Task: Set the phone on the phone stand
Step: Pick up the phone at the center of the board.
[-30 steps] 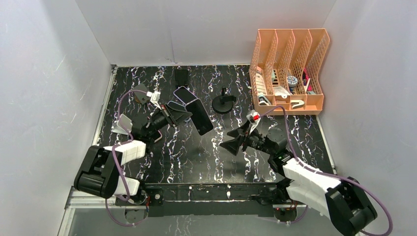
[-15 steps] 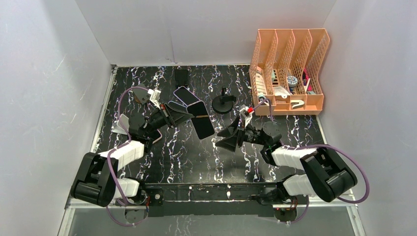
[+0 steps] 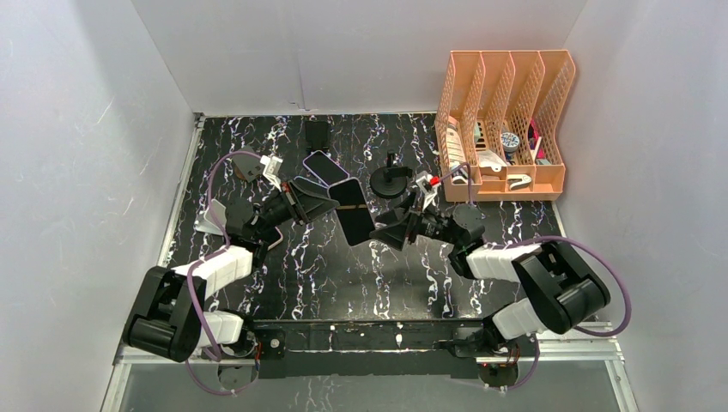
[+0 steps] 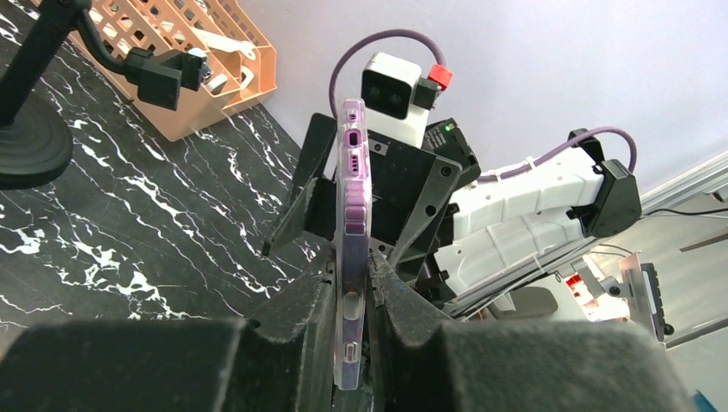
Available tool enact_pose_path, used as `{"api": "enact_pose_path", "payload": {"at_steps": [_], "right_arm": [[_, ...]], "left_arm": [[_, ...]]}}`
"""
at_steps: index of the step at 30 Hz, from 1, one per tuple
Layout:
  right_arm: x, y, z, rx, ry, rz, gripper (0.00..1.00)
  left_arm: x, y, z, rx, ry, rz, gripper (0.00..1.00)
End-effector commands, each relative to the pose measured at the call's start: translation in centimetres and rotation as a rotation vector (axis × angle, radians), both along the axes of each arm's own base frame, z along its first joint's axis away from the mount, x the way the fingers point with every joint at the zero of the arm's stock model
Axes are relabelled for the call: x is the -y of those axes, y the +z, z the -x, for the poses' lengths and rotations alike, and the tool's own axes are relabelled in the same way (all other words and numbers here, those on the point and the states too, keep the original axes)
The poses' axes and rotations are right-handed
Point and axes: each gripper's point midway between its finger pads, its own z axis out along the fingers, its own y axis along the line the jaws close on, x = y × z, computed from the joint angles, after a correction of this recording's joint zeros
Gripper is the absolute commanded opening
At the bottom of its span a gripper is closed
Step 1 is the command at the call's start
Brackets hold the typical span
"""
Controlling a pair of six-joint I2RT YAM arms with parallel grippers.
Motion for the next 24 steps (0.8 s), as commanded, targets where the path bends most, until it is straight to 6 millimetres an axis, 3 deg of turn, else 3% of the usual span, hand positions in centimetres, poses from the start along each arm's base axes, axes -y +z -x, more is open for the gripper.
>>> {"api": "enact_pose_path", "payload": {"at_steps": [1, 7, 15, 19, 24], "right_arm": [[-1.3, 2.8, -0.6, 0.093, 0.020, -0.070, 0.85], [-1.8, 2.6, -0.3, 0.064, 0.028, -0.101, 0.84], [-0.1, 2.8, -0.4, -0.032, -0.098, -0.263, 0.83], [-1.1, 2.9, -1.1, -0.063, -0.117, -0.292, 0.82], [-2.1, 4.5, -1.5, -0.013, -0.149, -0.332, 0.82]], "left_arm": [[0.2, 2.5, 0.2, 0.104, 0.004, 0.041, 0.00], [0.1, 2.5, -0.5, 0.118, 0.034, 0.040, 0.00], [-0.8, 3.1, -1.8, 0.152, 0.149, 0.072, 0.00], [-1.1, 3.7, -1.8, 0.159, 0.167, 0.107, 0.00], [-1.4, 3.7, -1.5, 0.155, 0.176, 0.128, 0.00]]}}
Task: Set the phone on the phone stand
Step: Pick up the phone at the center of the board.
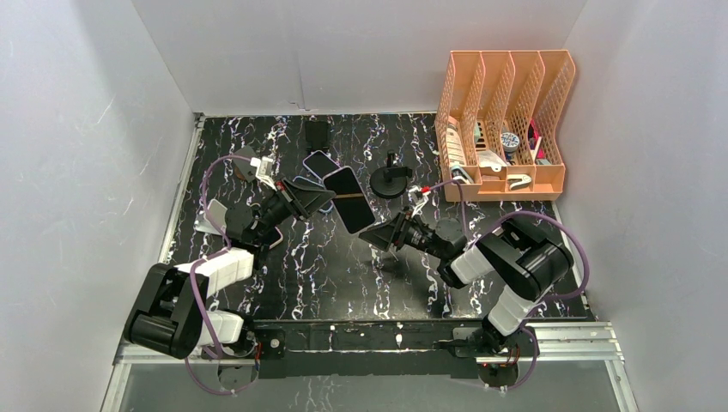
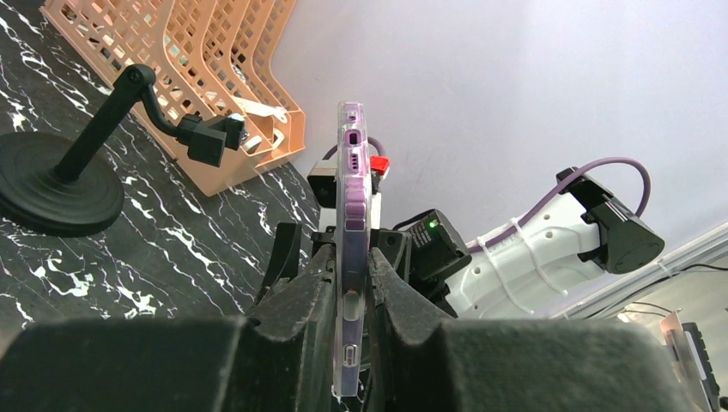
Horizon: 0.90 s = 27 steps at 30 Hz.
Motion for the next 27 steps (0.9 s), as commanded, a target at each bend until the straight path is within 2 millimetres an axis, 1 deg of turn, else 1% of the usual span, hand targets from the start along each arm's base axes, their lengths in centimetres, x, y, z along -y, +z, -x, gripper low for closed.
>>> {"api": "enact_pose_path", "payload": {"at_steps": [1, 6, 10, 14, 17, 22, 24, 27], "right_arm": [[-0.1, 10.3, -0.4, 0.340, -0.065, -0.274, 0.82], [0.1, 12.1, 0.2, 0.416, -0.068, -0.295, 0.82], [0.3, 13.0, 0.3, 0.443, -0.072, -0.307, 0.82], [-0.3, 13.6, 1.3, 0.462, 0.002, -0.320, 0.82], [-0.7, 13.1, 2.5, 0.463, 0.079, -0.307, 0.81], [-0.6, 10.7, 3.9, 0.414, 0.140, -0.261, 0.80], [-0.4, 10.3, 3.8, 0.409, 0.129, -0.252, 0.80], [-0.3, 10.4, 3.2, 0.425, 0.092, -0.249, 0.80]], "left_arm": [[-0.7, 3.0, 0.7, 0.112, 0.036, 0.071, 0.00], [-0.7, 2.7, 0.7, 0.108, 0.038, 0.072, 0.00], [-0.7, 2.7, 0.7, 0.108, 0.038, 0.078, 0.00], [-0.8, 2.4, 0.6, 0.110, 0.049, 0.074, 0.00], [-1.0, 2.3, 0.3, 0.111, 0.067, 0.076, 0.00], [-1.0, 2.7, -0.1, 0.122, 0.073, 0.084, 0.00], [-1.0, 2.8, -0.1, 0.123, 0.068, 0.089, 0.00], [-1.0, 2.8, -0.1, 0.117, 0.064, 0.106, 0.00]]}}
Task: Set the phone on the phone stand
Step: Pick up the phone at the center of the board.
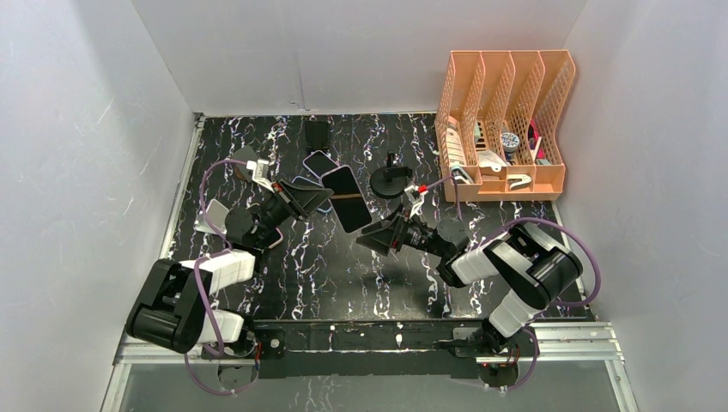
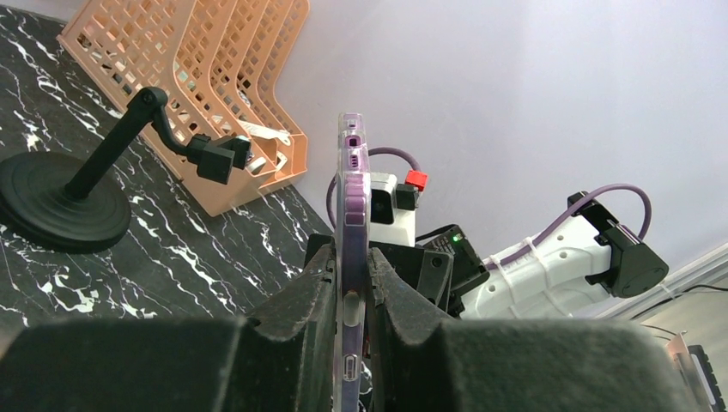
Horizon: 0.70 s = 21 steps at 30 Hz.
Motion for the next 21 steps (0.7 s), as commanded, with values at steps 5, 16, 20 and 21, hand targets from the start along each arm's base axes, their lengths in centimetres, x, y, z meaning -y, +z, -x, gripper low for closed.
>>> {"api": "enact_pose_path", "payload": {"at_steps": [5, 16, 20, 21], "right_arm": [[0.5, 7.2, -0.5, 0.304, -0.061, -0.218, 0.80], [-1.0, 7.8, -2.1, 0.324, -0.054, -0.234, 0.80], [-1.3, 8.1, -2.1, 0.321, -0.036, -0.242, 0.78], [-1.4, 8.2, -2.1, 0.321, -0.026, -0.244, 0.76]], "left_arm": [[-0.4, 2.8, 0.7, 0.093, 0.002, 0.086, 0.00], [-0.7, 2.5, 1.1, 0.080, 0.006, 0.108, 0.00], [-0.7, 2.1, 0.9, 0.077, 0.013, 0.106, 0.00], [-0.8, 2.0, 0.8, 0.075, 0.017, 0.106, 0.00]]}}
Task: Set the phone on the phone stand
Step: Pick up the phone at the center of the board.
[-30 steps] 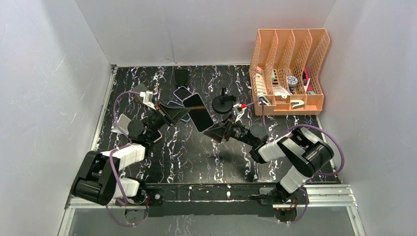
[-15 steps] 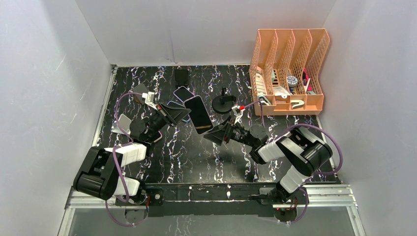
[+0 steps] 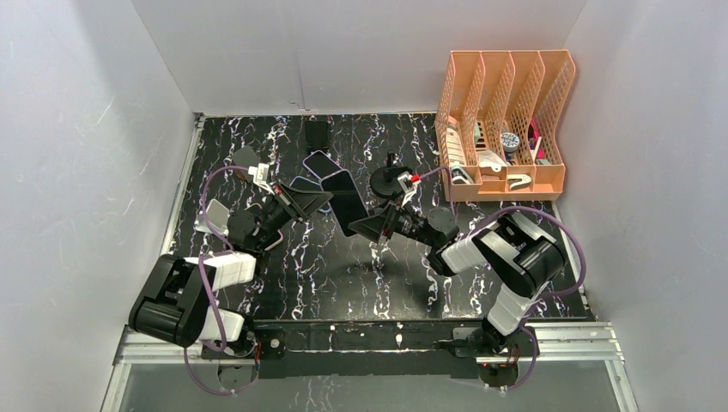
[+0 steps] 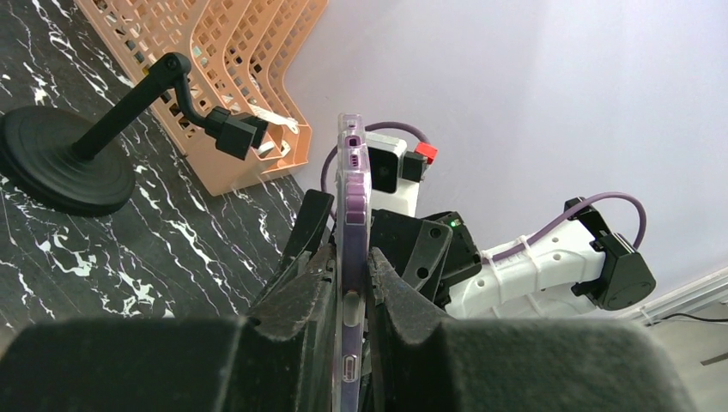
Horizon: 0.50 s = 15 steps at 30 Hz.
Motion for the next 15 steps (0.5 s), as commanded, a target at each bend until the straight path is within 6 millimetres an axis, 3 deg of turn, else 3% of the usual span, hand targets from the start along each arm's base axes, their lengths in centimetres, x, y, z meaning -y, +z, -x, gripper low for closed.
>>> {"api": "enact_pose_path", "payload": {"at_steps": [1, 4, 11, 14, 15], "right_arm": [[0.2, 7.9, 0.9, 0.283, 0.026, -0.233, 0.75], [-0.1, 7.9, 1.0, 0.282, 0.049, -0.234, 0.67], [-0.9, 8.1, 1.1, 0.274, 0.103, -0.239, 0.33], [-1.0, 8.2, 1.2, 0.272, 0.117, -0.241, 0.02], [-0.9, 8.3, 1.2, 0.271, 0.120, -0.241, 0.01]], "left_arm": [[-0.7, 3.8, 1.1, 0.186, 0.022, 0.076, 0.00], [-0.6, 3.5, 1.0, 0.179, 0.020, 0.074, 0.00], [-0.6, 2.9, 0.9, 0.171, 0.025, 0.063, 0.00], [-0.5, 2.7, 0.7, 0.174, 0.024, 0.054, 0.00], [-0.4, 2.6, 0.6, 0.174, 0.020, 0.050, 0.00]]}}
